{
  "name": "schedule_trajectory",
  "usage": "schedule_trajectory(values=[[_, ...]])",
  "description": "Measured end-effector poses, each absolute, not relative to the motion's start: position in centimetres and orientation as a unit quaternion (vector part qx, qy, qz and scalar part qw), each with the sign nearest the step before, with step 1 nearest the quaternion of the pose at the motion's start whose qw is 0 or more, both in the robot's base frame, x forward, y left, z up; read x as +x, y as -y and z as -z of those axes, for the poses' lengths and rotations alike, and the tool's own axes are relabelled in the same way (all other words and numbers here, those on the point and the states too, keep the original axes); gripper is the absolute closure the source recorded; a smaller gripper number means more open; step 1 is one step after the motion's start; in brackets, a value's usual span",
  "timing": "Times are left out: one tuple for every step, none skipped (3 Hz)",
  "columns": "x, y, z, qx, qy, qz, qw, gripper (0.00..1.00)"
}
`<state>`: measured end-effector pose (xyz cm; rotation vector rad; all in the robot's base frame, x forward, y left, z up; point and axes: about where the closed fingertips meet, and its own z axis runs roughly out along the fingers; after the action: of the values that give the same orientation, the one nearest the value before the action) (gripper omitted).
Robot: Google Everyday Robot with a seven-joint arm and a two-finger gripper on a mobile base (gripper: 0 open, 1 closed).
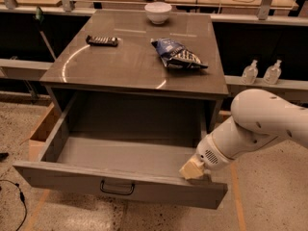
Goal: Open top drawer
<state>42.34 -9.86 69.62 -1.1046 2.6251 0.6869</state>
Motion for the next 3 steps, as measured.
schedule_trajectory(values=[[41.0,9.8,-69.6,-0.381,-0.892,-0.226,0.095,1.00],[41.8,9.9,-70.3,-0.390,-0.887,-0.221,0.114,1.00],[46.1,10.6,-73.6,-0.403,-0.870,-0.215,0.187,1.00]])
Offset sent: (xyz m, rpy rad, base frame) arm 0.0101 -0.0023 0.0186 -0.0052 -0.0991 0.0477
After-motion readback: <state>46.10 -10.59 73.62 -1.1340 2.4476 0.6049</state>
